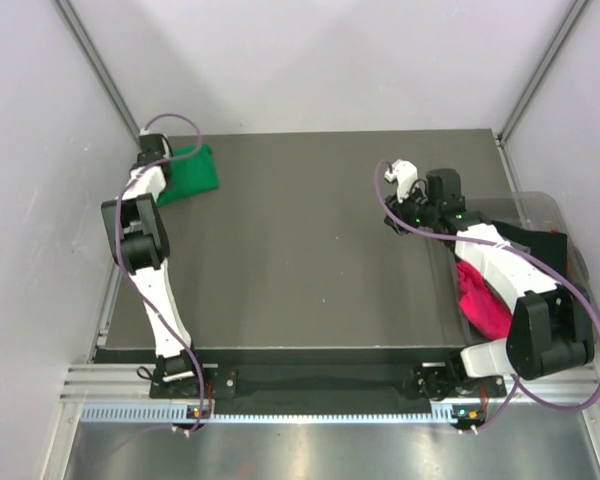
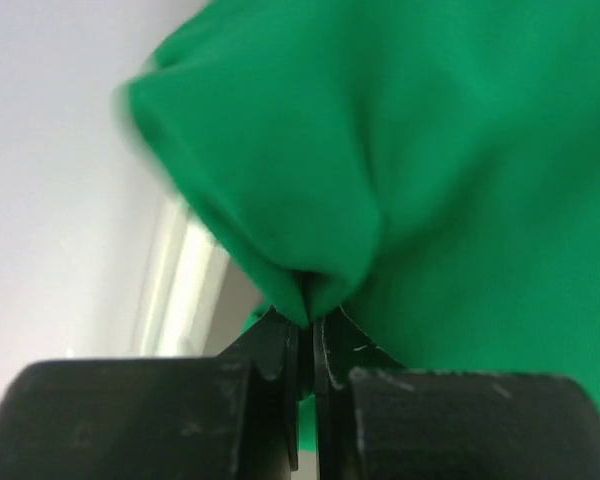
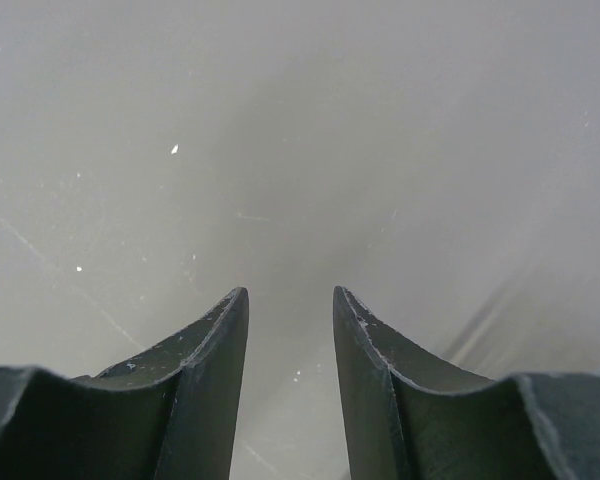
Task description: Fold and stack the t-shirts
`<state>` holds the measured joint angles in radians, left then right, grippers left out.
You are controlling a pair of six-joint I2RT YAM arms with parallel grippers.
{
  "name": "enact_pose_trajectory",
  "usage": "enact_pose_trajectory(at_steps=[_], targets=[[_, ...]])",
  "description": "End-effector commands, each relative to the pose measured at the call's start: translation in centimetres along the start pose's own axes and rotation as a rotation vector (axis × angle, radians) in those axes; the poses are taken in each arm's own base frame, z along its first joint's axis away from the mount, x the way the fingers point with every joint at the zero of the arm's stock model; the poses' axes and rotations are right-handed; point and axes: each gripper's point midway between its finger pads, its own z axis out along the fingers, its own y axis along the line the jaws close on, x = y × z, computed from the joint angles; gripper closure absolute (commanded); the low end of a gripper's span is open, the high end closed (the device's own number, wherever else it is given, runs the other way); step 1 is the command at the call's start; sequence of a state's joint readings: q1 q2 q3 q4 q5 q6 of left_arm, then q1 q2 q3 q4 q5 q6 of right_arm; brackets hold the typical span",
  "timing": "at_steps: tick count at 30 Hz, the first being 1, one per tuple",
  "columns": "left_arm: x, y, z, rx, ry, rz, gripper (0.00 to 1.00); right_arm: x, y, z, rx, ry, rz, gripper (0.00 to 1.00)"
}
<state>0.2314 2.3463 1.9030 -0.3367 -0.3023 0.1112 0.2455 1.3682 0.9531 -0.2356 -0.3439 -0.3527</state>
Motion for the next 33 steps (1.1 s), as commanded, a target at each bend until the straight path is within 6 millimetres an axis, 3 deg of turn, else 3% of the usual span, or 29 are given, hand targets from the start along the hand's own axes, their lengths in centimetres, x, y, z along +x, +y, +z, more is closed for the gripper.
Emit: enact_pose_trajectory(at_steps=[1, 3, 4, 6, 7, 9, 14, 19, 22, 28, 29, 30, 31, 33], targets=[[-3.4, -4.4, -7.1, 0.139, -0.147, 0.074, 1.0, -2.3, -0.6, -1.1, 0.014, -0.091, -0.004, 0.6], [-1.9, -7.0, -10.2, 0.232, -0.128, 0.135, 1.0, -2.7, -0.4, -1.4, 0.011, -0.104, -0.006, 0.6], [-2.1, -8.4, -12.2, 0.278, -0.144, 0.155, 1.0, -2.8, -0.4, -1.5, 0.011, -0.105, -0.004, 0.6], [0.0, -10.3, -13.8, 0.338, -0.108, 0.209, 1.0, -3.1, -0.5, -1.9, 0.016, -0.118, -0.009, 0.6], [0.7, -12.3, -15.9, 0.387, -0.102, 0.252, 1.0, -3.1, -0.3, -2.0, 0.013, -0.12, -0.012, 0.6], [3.2, -14.3, -17.6, 0.454, -0.051, 0.328, 1.0, -3.1, -0.3, -2.3, 0.018, -0.128, -0.016, 0.6], [9.8, -22.0, -25.6, 0.782, 0.095, 0.507, 1.0, -3.0, -0.2, -2.7, 0.025, -0.136, -0.028, 0.6], [13.8, -27.3, -31.8, 0.987, 0.162, 0.602, 1.0, -3.1, -0.4, -2.7, 0.027, -0.139, -0.028, 0.6], [14.4, -29.4, -35.0, 1.07, 0.161, 0.615, 1.0, -3.2, -0.5, -2.6, 0.027, -0.136, -0.03, 0.59], [13.5, -32.8, -41.0, 1.186, 0.091, 0.637, 1.0, -2.8, -0.6, -2.5, 0.036, -0.127, -0.035, 0.59], [13.5, -33.0, -41.6, 1.195, 0.097, 0.63, 0.91, -2.7, -0.7, -2.4, 0.038, -0.124, -0.034, 0.59], [13.7, -33.2, -42.6, 1.223, 0.111, 0.631, 0.76, -2.8, -0.7, -2.5, 0.039, -0.126, -0.035, 0.59], [13.2, -33.2, -43.4, 1.246, 0.098, 0.629, 0.44, -2.8, -0.7, -2.5, 0.04, -0.126, -0.035, 0.59], [11.9, -32.6, -45.0, 1.272, 0.047, 0.618, 0.18, -2.9, -0.7, -2.7, 0.043, -0.128, -0.039, 0.59]])
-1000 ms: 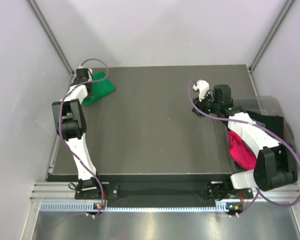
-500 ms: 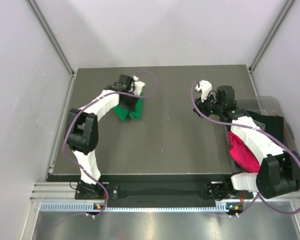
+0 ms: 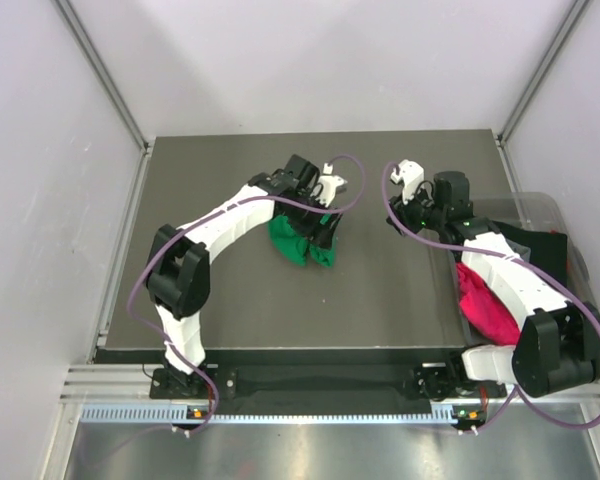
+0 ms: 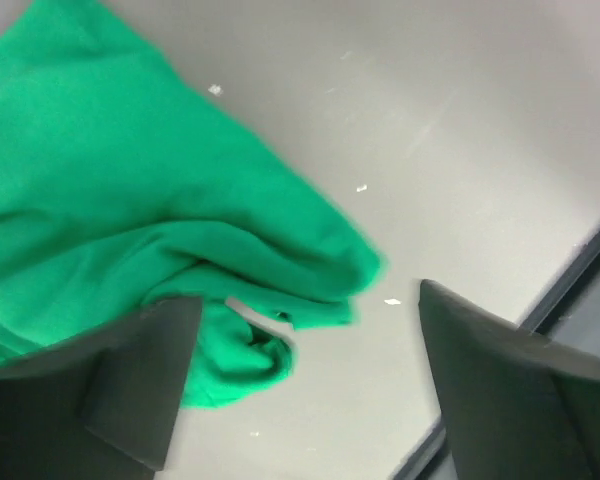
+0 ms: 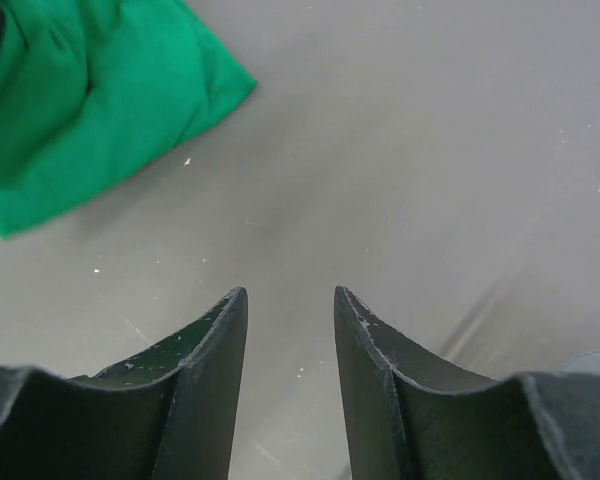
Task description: Fold and stack the t-shirts
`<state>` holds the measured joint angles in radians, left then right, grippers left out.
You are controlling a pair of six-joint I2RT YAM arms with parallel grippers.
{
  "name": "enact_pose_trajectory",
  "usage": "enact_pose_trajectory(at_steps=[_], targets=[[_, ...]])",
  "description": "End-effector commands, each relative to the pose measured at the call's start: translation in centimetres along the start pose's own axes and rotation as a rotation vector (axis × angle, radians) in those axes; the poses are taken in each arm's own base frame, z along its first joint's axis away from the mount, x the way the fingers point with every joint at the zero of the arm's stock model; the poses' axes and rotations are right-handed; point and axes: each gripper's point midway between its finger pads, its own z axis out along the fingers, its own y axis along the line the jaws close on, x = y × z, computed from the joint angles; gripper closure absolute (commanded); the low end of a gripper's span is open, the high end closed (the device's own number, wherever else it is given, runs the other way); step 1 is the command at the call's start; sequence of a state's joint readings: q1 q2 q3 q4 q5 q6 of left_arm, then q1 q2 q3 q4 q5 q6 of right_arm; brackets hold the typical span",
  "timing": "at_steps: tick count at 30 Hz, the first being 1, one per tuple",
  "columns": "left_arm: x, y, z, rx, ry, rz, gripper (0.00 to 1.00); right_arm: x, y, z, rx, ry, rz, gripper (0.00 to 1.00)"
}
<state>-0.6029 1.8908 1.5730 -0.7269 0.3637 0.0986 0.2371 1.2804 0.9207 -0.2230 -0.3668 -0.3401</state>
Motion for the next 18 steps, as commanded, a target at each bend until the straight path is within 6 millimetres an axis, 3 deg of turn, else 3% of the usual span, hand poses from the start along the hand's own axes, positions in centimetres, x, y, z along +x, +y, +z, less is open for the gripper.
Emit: enact_pose_trajectory(at_steps=[1, 6, 9, 11, 12, 13, 14, 15, 18], targets=[[-4.3, -2.8, -5.5, 0.055, -0.158, 0.041, 0.02, -1.4, -1.1, -0.6, 0.033, -0.056, -0.031, 0.59], [-6.8, -3.3, -11.8, -0.003, -0.301, 0.04, 0.01, -2.0, -0.3, -0.2, -0.013, -0.063, -0.037, 0.58], [-6.0, -2.0, -14.1, -0.073, -0.345, 0.004, 0.01, -2.3, 1.4, 1.2, -0.098, -0.031, -0.061, 0.58], [-4.3, 0.4, -14.0, -0.185, -0.339, -0.013, 0.03, -1.6, 4.1, 2.5, -0.187, 0.016, -0.12, 0.58], [-3.8, 1.2, -15.2, -0.246, -0.366, -0.016, 0.06, -1.8, 6.3, 3.2, -0.247, 0.035, -0.159, 0.58], [-1.9, 2.6, -14.5, -0.31, -0.334, -0.037, 0.06, -1.9, 7.4, 3.6, -0.278, 0.041, -0.204, 0.57], [-1.7, 4.0, -16.1, -0.407, -0.373, -0.044, 0.08, -1.9, 8.5, 4.0, -0.296, 0.051, -0.232, 0.56], [0.1, 5.1, -15.5, -0.453, -0.343, -0.061, 0.1, -2.1, 10.5, 4.7, -0.343, 0.063, -0.266, 0.56], [2.5, 8.2, -17.0, -0.565, -0.35, -0.143, 0.21, -2.8, 13.4, 6.2, -0.405, 0.086, -0.311, 0.56]])
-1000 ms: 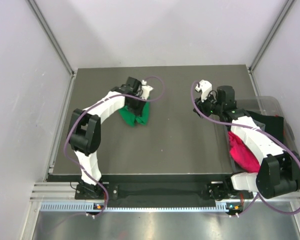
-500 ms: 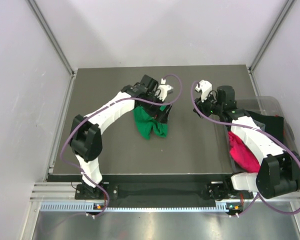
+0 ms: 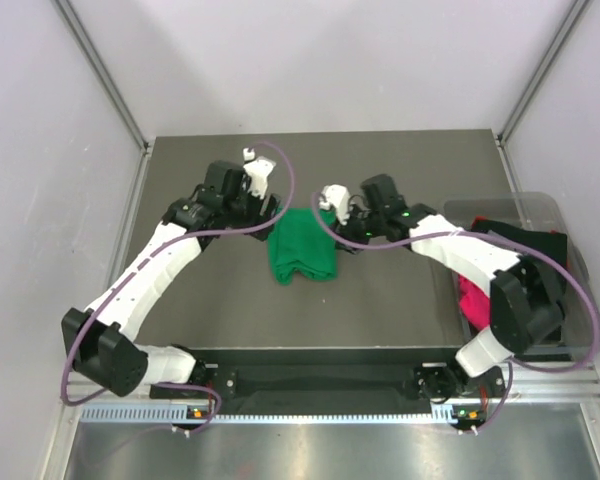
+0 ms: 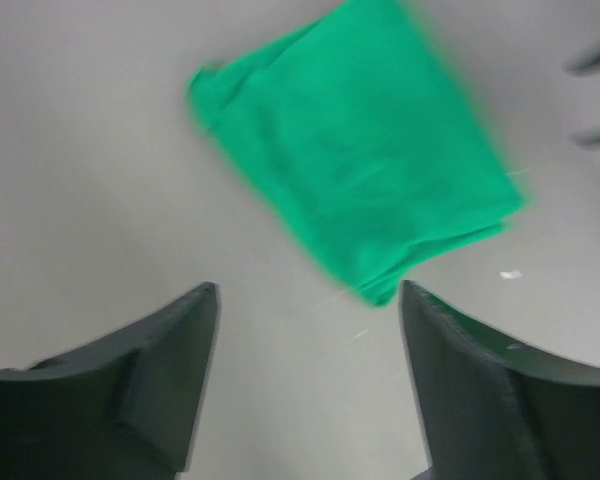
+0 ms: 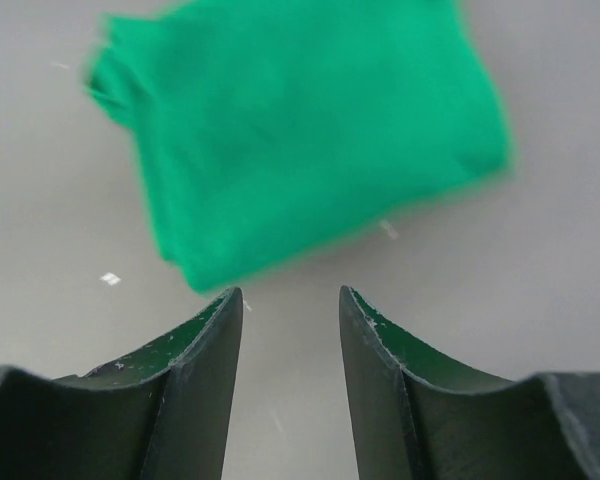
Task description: Fold and stack the t-shirts
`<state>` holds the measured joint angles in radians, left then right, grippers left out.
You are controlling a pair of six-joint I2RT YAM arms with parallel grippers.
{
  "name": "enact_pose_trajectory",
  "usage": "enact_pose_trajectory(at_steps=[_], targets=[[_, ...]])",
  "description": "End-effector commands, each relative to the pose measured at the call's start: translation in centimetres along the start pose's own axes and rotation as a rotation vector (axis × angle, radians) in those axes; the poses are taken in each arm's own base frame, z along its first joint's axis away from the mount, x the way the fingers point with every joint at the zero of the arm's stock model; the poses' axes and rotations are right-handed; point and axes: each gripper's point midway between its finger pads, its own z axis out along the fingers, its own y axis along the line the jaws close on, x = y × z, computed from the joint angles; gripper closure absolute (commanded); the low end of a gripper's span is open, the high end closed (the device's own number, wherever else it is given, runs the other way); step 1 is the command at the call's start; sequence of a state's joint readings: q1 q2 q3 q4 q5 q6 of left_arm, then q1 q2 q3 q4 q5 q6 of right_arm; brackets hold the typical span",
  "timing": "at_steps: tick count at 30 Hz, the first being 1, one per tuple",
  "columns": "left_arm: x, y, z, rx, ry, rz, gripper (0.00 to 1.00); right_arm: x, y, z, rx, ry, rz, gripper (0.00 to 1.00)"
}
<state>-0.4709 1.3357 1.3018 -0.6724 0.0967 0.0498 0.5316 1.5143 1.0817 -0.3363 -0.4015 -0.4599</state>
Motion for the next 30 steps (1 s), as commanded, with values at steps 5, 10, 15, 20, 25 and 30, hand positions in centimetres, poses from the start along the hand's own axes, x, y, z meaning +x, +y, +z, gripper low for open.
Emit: enact_pose_trajectory(at_steps=[5, 10, 15, 20, 25, 30], targets=[[5.4, 9.2, -0.1, -0.218, 0.078, -0.193, 0.27, -5.0, 3.8, 3.9, -0.11, -0.006, -0.16, 0.56], [9.1, 10.5, 0.5, -0.216, 0.145, -0.259, 0.26, -6.2, 5.7, 7.0, -0.144, 0.026, -0.207, 0.57], [9.7, 12.6, -0.2, -0.276, 0.12, -0.3, 0.27, -6.4, 8.3, 9.0, -0.213, 0.063, -0.24, 0.58], [10.3, 13.5, -0.4, -0.265, 0.129, -0.371, 0.27, -5.9, 9.1, 10.3, -0.235, 0.097, -0.246, 0.59], [10.6, 14.4, -1.0, -0.283, 0.122, -0.401, 0.27, -4.8, 9.1, 11.1, -0.243, 0.137, -0.241, 0.64], [10.8, 14.5, -1.0, -0.28, 0.121, -0.414, 0.27, -6.3, 7.7, 10.3, -0.165, 0.112, -0.267, 1.0]])
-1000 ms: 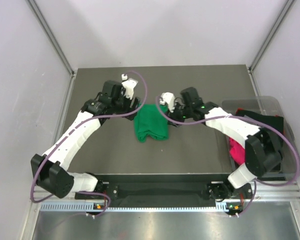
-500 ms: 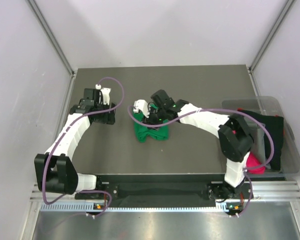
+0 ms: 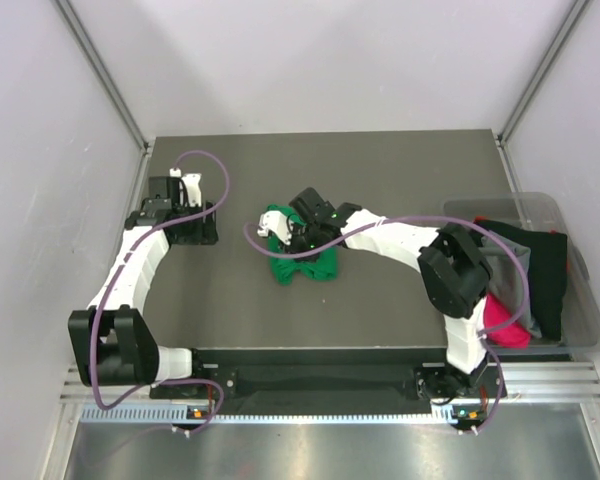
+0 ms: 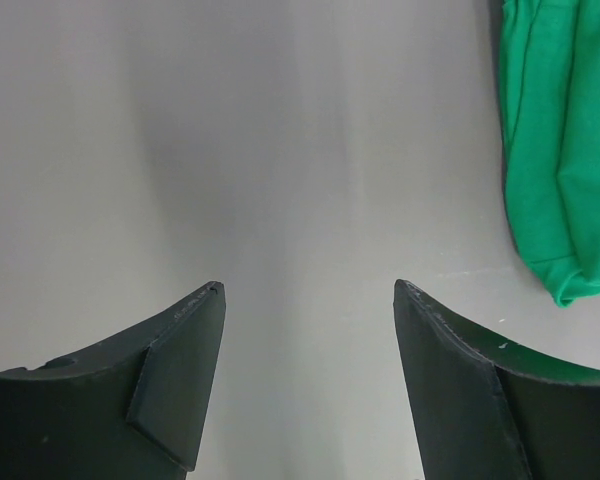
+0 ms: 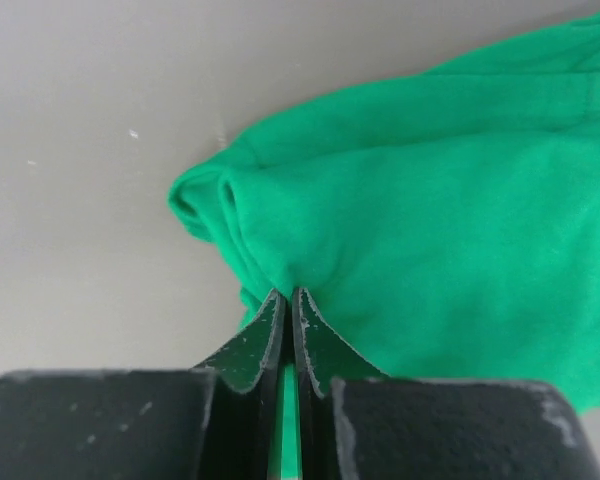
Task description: Fold and stack the t-shirts
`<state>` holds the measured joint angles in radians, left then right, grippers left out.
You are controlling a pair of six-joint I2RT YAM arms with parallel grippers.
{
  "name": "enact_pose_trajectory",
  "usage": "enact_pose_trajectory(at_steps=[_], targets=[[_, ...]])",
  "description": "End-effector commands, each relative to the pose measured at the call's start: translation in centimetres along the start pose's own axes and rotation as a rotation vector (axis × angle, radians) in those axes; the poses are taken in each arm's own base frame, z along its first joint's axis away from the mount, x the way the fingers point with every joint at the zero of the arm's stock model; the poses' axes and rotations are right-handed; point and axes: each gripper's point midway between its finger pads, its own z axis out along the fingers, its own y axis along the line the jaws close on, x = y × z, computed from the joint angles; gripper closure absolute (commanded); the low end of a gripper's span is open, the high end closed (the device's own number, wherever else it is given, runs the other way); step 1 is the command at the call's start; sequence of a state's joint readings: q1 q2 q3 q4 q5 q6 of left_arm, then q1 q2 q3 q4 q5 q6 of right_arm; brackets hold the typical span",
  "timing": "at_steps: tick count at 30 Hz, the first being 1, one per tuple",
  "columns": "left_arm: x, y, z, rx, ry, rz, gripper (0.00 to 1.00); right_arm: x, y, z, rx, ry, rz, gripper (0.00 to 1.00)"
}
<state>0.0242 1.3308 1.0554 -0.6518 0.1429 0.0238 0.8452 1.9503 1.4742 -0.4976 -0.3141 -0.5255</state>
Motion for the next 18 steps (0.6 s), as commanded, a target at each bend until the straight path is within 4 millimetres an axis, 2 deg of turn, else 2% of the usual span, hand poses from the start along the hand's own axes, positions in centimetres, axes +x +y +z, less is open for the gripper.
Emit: enact_pose_trajectory(at_steps=[1, 2, 4, 5, 7, 8, 10, 11, 12, 13, 14, 15, 16, 17, 18], targets=[[-1.4, -0.2, -0.3, 0.024, -0.057, -0.01, 0.28, -3.6, -2.3, -2.7, 0.123, -0.061, -0.061, 1.0], [-1.4, -0.3, -0.4, 0.029, -0.059, -0.009, 0.27, -5.3, -3.0, -4.9, 0.174, -0.101, -0.083, 1.0], [-1.3, -0.5, -0.3, 0.041, -0.054, -0.002, 0.27, -6.7, -4.6, -8.0, 0.283, -0.118, -0.137, 1.0], [-1.6, -0.6, -0.3, 0.048, -0.061, 0.004, 0.27, -8.6, -5.5, -11.2, 0.357, -0.17, -0.161, 1.0], [-1.7, -1.3, -0.2, 0.089, -0.056, 0.019, 0.27, -9.4, -7.3, -15.0, 0.47, -0.197, -0.177, 1.0], [-2.1, -1.5, -0.3, 0.102, -0.064, 0.019, 0.27, -9.9, -8.7, -18.4, 0.542, -0.245, -0.163, 1.0], [-2.4, -2.4, -0.2, 0.152, -0.057, 0.02, 0.28, -9.6, -10.0, -21.5, 0.604, -0.286, -0.118, 1.0], [-2.8, -2.9, -0.4, 0.177, -0.059, 0.022, 0.28, -8.7, -11.2, -23.7, 0.661, -0.3, -0.088, 1.0], [-3.0, -3.3, -0.3, 0.199, -0.057, 0.03, 0.28, -7.9, -11.9, -24.5, 0.695, -0.304, -0.055, 1.0], [-3.0, -4.3, 0.0, 0.242, -0.045, 0.048, 0.28, -5.1, -12.7, -24.2, 0.745, -0.246, -0.001, 1.0], [-3.6, -4.6, 0.0, 0.252, -0.05, 0.06, 0.28, -3.7, -14.1, -26.2, 0.824, -0.27, 0.062, 1.0], [-3.3, -5.7, 0.8, 0.273, -0.02, 0.089, 0.27, -2.1, -14.4, -26.2, 0.838, -0.259, 0.098, 1.0], [-3.1, -7.1, 1.0, 0.3, -0.004, 0.124, 0.25, 1.0, -14.1, -24.4, 0.814, -0.214, 0.141, 1.0], [-3.6, -8.0, 1.2, 0.315, -0.003, 0.157, 0.24, 2.9, -14.5, -24.4, 0.827, -0.206, 0.185, 1.0], [-2.9, -8.7, 2.2, 0.326, 0.038, 0.173, 0.24, 4.4, -14.3, -23.5, 0.815, -0.18, 0.206, 1.0]])
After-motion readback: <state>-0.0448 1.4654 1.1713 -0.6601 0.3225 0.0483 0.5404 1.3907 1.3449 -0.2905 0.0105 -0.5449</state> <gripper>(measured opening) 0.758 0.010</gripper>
